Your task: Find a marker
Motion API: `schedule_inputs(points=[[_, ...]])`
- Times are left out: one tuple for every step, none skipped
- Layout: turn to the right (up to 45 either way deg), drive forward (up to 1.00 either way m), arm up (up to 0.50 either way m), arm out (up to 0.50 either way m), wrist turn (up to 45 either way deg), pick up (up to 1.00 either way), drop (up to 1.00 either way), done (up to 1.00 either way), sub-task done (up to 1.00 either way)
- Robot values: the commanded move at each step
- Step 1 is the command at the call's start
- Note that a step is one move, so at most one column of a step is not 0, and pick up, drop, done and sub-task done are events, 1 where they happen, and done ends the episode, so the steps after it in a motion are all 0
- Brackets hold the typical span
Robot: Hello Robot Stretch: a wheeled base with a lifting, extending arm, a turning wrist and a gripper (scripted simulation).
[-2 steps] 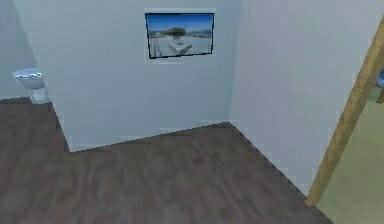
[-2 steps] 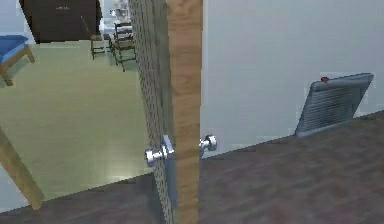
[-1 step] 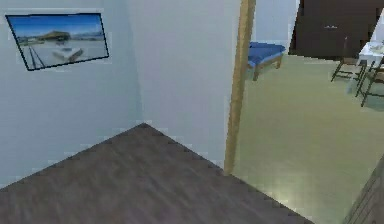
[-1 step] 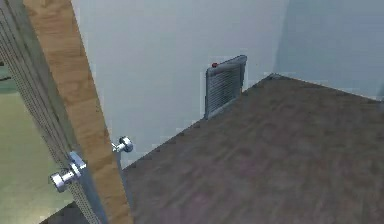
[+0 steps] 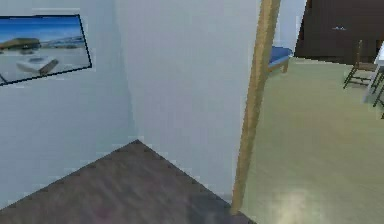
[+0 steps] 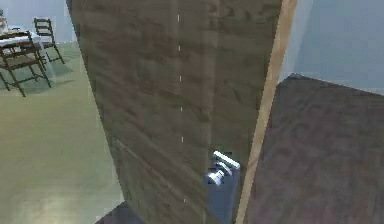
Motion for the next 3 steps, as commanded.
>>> schedule_inputs(points=[[42.0, 0.0, 0.0, 0.0, 0.0, 0.0, 0.0, 0.0, 0.0], [0.0, 1.0, 0.0, 0.0, 0.0, 0.0, 0.0, 0.0, 0.0], [0.0, 1.0, 0.0, 0.0, 0.0, 0.0, 0.0, 0.0, 0.0]])
